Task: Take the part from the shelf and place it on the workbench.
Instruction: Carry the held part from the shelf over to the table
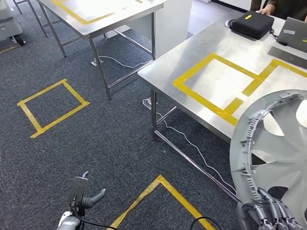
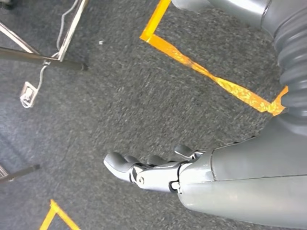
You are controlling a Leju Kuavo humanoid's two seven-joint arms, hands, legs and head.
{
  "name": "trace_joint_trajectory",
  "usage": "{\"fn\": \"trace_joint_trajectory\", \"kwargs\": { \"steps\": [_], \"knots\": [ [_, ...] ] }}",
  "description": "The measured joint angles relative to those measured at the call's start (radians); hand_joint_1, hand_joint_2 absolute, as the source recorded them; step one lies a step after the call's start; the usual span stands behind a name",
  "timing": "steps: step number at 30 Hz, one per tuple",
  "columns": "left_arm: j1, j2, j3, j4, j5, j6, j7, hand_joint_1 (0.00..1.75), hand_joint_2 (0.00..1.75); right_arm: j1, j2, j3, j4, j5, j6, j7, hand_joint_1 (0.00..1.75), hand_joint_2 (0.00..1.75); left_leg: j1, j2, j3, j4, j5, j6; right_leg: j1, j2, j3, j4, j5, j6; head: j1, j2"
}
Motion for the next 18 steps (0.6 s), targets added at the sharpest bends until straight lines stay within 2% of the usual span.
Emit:
{"fn": "trace_joint_trajectory", "kwargs": {
  "steps": [2,4,5,6,7,8,9,10,11,12,14,15,16,18],
  "knots": [
    [-0.001,-0.001,-0.003,0.000,-0.001,0.000,0.000,0.00,1.75,-0.002,-0.004,0.006,0.001,0.000,-0.001,0.001,1.75,1.75,0.000,0.002,0.007,-0.006,-0.001,-0.011,0.004,0.005,0.009,-0.012,-0.008,-0.013,0.000,0.000],
    [-0.003,-0.002,-0.008,0.000,-0.004,0.001,-0.001,0.00,1.75,-0.002,-0.004,0.010,0.002,0.000,-0.001,0.004,1.75,1.75,0.001,0.002,-0.013,0.036,0.018,-0.020,0.000,0.011,0.025,-0.024,-0.015,-0.023,-0.001,0.000],
    [-0.004,-0.002,-0.010,0.000,-0.004,0.001,-0.002,0.00,1.75,-0.004,-0.005,0.012,0.002,0.000,-0.001,0.006,1.75,1.75,0.002,0.001,-0.046,0.088,0.029,-0.024,-0.002,0.012,0.036,-0.029,-0.020,-0.027,-0.002,0.000],
    [-0.004,-0.001,-0.012,0.000,-0.004,0.001,-0.003,0.00,1.75,-0.008,-0.005,0.015,0.004,0.000,-0.001,0.007,1.75,1.75,0.002,0.001,-0.095,0.154,0.033,-0.028,-0.004,0.013,0.047,-0.034,-0.026,-0.030,-0.002,0.000],
    [-0.003,0.000,-0.013,0.000,-0.002,0.000,-0.004,0.00,1.75,-0.015,-0.006,0.020,0.006,0.000,-0.001,0.008,1.75,1.75,0.003,0.001,-0.150,0.220,0.022,-0.031,-0.005,0.015,0.058,-0.037,-0.034,-0.033,-0.002,0.000],
    [-0.001,0.002,-0.014,0.000,0.000,-0.001,-0.005,0.00,1.75,-0.023,-0.006,0.027,0.009,0.000,0.000,0.009,1.75,1.75,0.003,0.001,-0.201,0.268,-0.008,-0.033,-0.006,0.018,0.071,-0.039,-0.044,-0.035,-0.002,0.000],
    [0.000,0.006,-0.014,0.000,0.002,-0.003,-0.007,0.00,1.75,-0.032,-0.007,0.034,0.013,0.000,0.001,0.011,1.75,1.75,0.003,0.001,-0.242,0.292,-0.043,-0.033,-0.006,0.022,0.085,-0.040,-0.055,-0.036,-0.003,0.000],
    [0.001,0.010,-0.014,0.000,0.003,-0.006,-0.008,0.00,1.75,-0.042,-0.008,0.043,0.020,0.000,0.003,0.015,1.75,1.75,0.003,0.001,-0.270,0.293,-0.069,-0.032,-0.006,0.026,0.103,-0.040,-0.068,-0.036,-0.002,0.000],
    [0.001,0.013,-0.014,0.000,0.003,-0.010,-0.009,0.00,1.75,-0.053,-0.009,0.052,0.027,0.000,0.006,0.019,1.75,1.75,0.003,0.001,-0.283,0.270,-0.072,-0.032,-0.006,0.029,0.123,-0.040,-0.082,-0.035,-0.002,0.000],
    [0.001,0.017,-0.014,0.000,0.003,-0.013,-0.011,0.00,1.75,-0.063,-0.010,0.060,0.035,0.000,0.009,0.023,1.75,1.75,0.003,0.001,-0.284,0.229,-0.042,-0.030,-0.007,0.030,0.144,-0.041,-0.098,-0.033,-0.002,0.000],
    [0.000,0.020,-0.014,0.001,0.004,-0.017,-0.012,0.00,1.75,-0.084,-0.013,0.076,0.050,0.000,0.012,0.029,1.75,1.75,0.004,0.001,-0.273,0.113,0.084,-0.028,-0.006,0.034,0.177,-0.041,-0.131,-0.026,-0.005,0.000],
    [-0.001,0.021,-0.014,0.001,0.004,-0.018,-0.011,0.00,1.75,-0.093,-0.016,0.082,0.056,0.000,0.012,0.031,1.75,1.75,0.004,0.002,-0.265,0.068,0.135,-0.027,-0.004,0.036,0.188,-0.044,-0.147,-0.022,-0.005,0.000],
    [-0.003,0.020,-0.014,0.001,0.004,-0.018,-0.011,0.00,1.75,-0.100,-0.019,0.089,0.061,0.000,0.012,0.035,1.75,1.75,0.004,0.002,-0.260,0.036,0.162,-0.024,-0.002,0.038,0.202,-0.048,-0.160,-0.018,-0.006,0.000],
    [-0.008,0.018,-0.014,0.001,0.003,-0.017,-0.011,0.00,1.75,-0.111,-0.026,0.101,0.070,0.000,0.013,0.048,1.75,1.75,0.006,0.002,-0.243,0.019,0.169,-0.017,-0.001,0.037,0.227,-0.058,-0.168,-0.010,-0.004,0.000]
  ]
}}
